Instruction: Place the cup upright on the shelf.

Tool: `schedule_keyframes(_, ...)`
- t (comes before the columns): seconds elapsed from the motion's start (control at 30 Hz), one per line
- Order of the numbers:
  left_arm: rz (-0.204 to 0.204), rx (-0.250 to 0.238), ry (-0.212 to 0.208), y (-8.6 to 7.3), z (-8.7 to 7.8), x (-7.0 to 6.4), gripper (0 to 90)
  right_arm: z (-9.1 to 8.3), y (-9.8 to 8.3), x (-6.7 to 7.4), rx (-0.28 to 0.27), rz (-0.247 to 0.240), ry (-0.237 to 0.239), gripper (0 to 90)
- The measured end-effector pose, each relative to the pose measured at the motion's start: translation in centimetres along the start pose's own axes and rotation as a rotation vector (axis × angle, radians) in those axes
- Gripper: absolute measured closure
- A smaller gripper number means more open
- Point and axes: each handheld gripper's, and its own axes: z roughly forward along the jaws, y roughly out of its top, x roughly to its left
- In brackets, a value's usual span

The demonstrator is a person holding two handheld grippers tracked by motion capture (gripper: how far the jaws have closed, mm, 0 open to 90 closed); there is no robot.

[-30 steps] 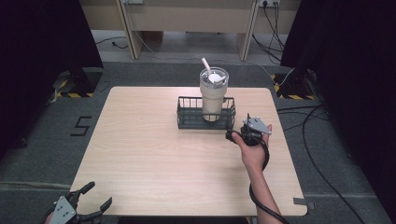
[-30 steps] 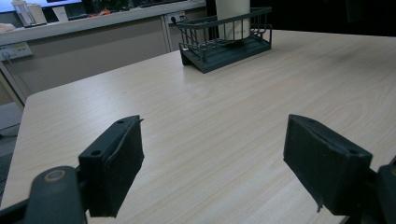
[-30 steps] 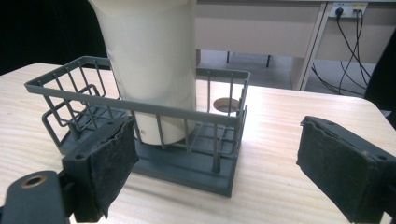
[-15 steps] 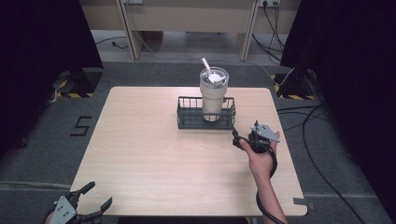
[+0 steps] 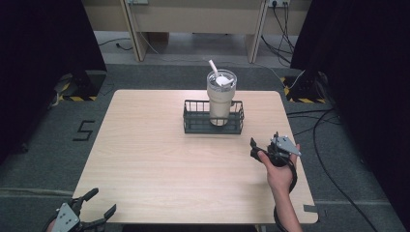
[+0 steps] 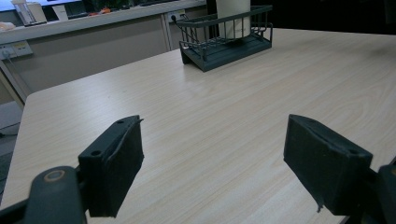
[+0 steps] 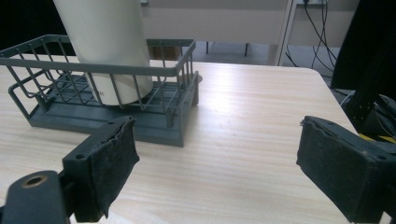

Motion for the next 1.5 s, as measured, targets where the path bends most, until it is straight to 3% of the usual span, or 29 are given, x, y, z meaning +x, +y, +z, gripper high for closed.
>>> schedule_keyframes(0.43, 0.004, 0.003, 0.001, 0.0, -0.1, 0.0, 19.2, -1.9, -1.1, -1.4, 0.001, 0.001, -0.026, 12.2)
schedule_keyframes(0.9, 0.005, 0.004, 0.002, 0.0, 0.0, 0.0, 19.1, -4.2, -3.4, -3.1, 0.026, 0.011, -0.053, 12.2)
schedule_keyframes(1.5, 0.001, 0.0, 0.001, 0.0, 0.0, 0.0, 19.1, -5.7, -5.6, -3.6, 0.019, 0.036, -0.058, 13.2)
